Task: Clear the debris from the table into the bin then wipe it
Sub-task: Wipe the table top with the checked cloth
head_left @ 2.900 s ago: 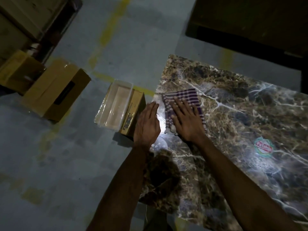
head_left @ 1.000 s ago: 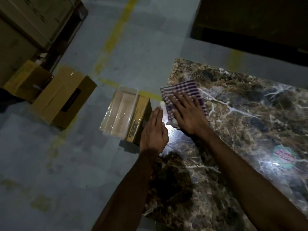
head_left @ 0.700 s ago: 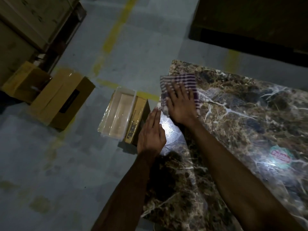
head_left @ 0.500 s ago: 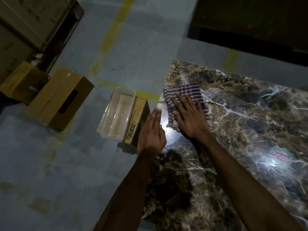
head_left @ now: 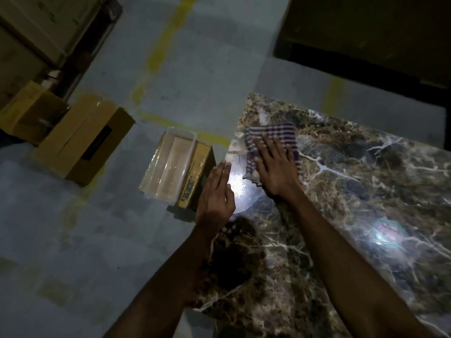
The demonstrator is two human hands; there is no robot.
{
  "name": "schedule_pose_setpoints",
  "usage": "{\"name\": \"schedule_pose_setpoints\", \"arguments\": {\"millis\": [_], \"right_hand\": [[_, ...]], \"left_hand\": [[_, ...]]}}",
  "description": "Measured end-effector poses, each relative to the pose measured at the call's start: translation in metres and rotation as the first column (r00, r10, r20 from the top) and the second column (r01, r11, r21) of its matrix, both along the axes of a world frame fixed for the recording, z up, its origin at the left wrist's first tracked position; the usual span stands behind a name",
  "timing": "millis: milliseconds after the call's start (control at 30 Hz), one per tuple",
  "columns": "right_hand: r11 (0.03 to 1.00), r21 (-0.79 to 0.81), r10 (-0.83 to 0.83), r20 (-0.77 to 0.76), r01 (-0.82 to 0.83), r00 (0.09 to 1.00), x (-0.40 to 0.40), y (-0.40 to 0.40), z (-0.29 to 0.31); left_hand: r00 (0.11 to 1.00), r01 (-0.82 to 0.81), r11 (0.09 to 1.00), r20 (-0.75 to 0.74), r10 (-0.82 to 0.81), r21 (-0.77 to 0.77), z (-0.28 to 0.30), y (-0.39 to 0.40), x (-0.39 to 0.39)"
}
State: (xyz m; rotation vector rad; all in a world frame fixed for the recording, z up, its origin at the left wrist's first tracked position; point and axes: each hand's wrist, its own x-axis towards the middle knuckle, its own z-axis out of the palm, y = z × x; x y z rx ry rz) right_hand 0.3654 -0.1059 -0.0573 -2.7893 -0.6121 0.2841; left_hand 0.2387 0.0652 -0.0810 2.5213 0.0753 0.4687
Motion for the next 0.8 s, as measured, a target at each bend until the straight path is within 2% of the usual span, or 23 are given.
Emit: {"name": "schedule_pose_setpoints", "arguments": {"millis": [67,133,200,267,433,533,667,733,800], "right_hand": [[0.991,0.000,-0.136,-0.011,0.136,0.991,0.018,-0.010,0.005],[0.979,-0.001,-0.203,-0.003,0.203,0.979,0.045,-0.003,0.005],[0.979,-0.001,-0.206,0.006,0.206,0.979,0.069,0.020,0.002],[0.989,0.004,-0.150,0.009,0.150,0.989,0.079,0.043,0.000],[0.992,-0.033,0.123,0.077,-0.120,0.989,0.053,0.016,-0.008],[0.998,-0.053,0.036,0.051,-0.033,0.998,0.065,-0.014,-0.007],[0.989,-0.006,-0.151,0.014,0.151,0.989,0.117,0.009,-0.005],[0.988,-0.015,-0.152,0.012,0.152,0.988,0.132,0.034,-0.006],[0.996,-0.027,-0.086,0.019,0.087,0.996,0.128,0.054,-0.005]], "left_hand": [[1.000,0.007,1.000,-0.003,-0.007,-0.002,0.000,0.001,0.001],[0.996,-0.032,0.999,-0.081,0.032,-0.001,-0.003,0.001,0.011],[0.976,-0.072,0.997,-0.206,0.073,0.016,-0.003,-0.002,0.032],[0.964,-0.057,0.998,-0.259,0.064,0.037,-0.004,-0.005,0.060],[0.966,-0.058,0.998,-0.251,0.063,0.028,-0.004,-0.013,0.103],[0.962,-0.055,0.998,-0.268,0.061,0.031,-0.003,-0.015,0.100],[0.966,-0.067,0.997,-0.246,0.077,0.045,-0.003,-0.014,0.100],[0.973,-0.059,0.998,-0.222,0.066,0.036,-0.005,-0.012,0.101],[0.981,-0.060,0.998,-0.181,0.063,0.023,-0.009,-0.011,0.102]]}}
